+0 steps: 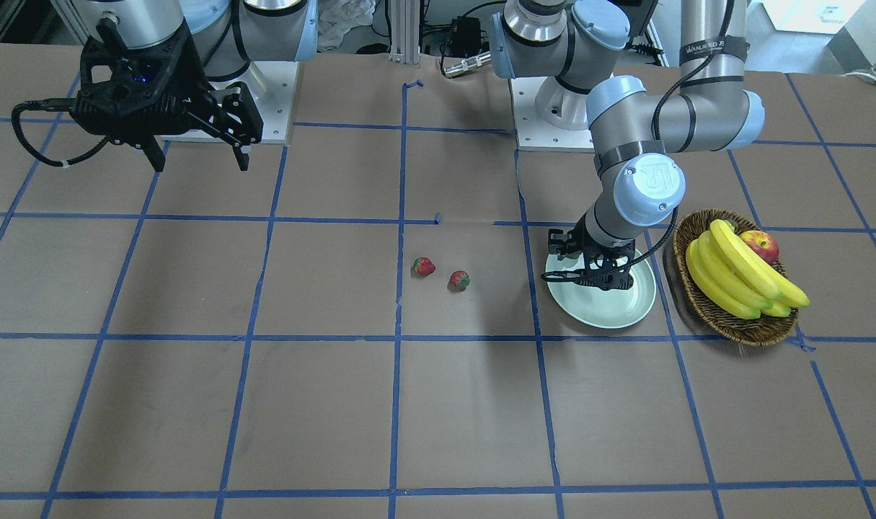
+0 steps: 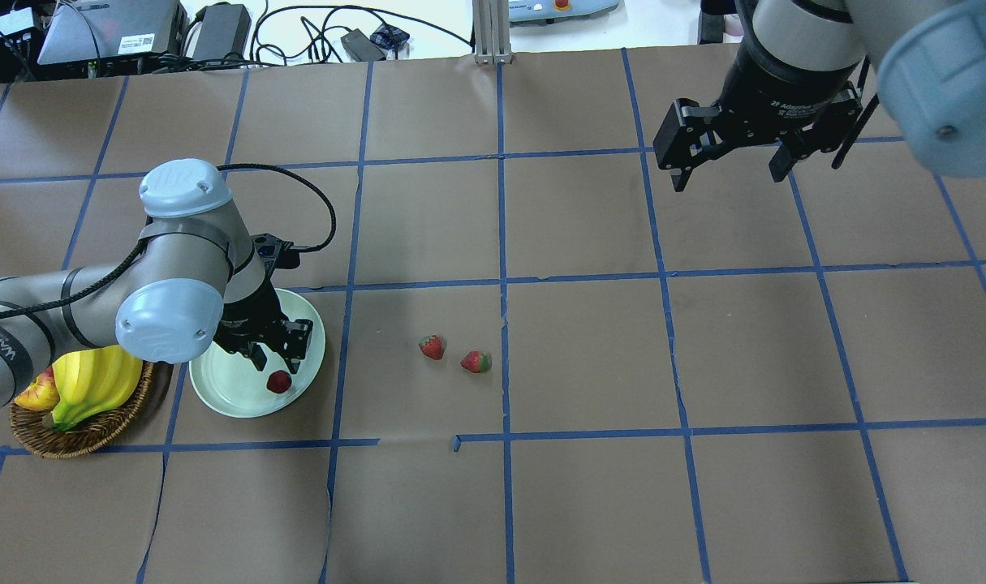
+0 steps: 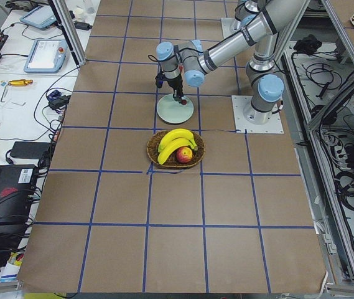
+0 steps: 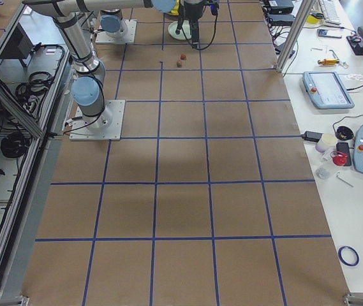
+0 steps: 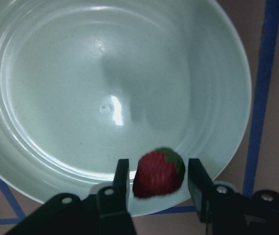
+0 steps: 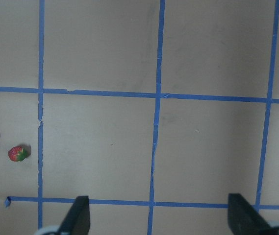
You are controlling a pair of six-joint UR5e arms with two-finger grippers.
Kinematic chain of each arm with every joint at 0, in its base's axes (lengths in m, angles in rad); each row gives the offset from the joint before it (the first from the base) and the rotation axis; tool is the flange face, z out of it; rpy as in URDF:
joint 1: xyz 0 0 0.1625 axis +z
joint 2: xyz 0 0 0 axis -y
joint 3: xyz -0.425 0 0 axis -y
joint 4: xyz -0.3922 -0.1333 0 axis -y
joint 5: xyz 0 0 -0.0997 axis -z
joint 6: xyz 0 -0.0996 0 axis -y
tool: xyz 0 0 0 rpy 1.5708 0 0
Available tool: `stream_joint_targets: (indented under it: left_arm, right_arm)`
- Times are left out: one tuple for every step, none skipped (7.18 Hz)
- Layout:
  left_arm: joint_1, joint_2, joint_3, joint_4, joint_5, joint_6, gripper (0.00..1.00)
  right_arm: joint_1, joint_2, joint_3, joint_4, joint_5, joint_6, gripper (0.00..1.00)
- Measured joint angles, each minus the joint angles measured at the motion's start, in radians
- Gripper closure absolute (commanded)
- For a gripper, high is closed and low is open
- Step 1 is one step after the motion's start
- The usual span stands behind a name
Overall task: Collect all strawberries into plate
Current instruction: 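Carry the strawberry with the left gripper onto the green plate and release, then move the left gripper back to the strawberries and grasp another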
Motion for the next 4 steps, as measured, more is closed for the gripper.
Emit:
stream_joint_targets:
  left_arm:
    - [-0.054,0.0,0.022,0.008,-0.006,-0.071,0.01]
    - [-0.128,-0.008,0.057,0.022,-0.008,-0.166,0.05]
    - [-0.196,-0.026,0.09,0.044,-0.019,-0.268,0.09]
    - [-0.242,-0.046,0.106,0.066,-0.048,-0.352,0.1]
  right_arm:
    - [0.0,0.0,0.0,0.0,0.0,0.0,0.0]
    - [0.0,0.0,0.001,0.0,0.0,0.0,0.0]
    - [0.0,0.0,0.001,0.0,0.0,0.0,0.0]
    - [0.0,-0.001,0.002,0.0,0.0,0.0,0.0]
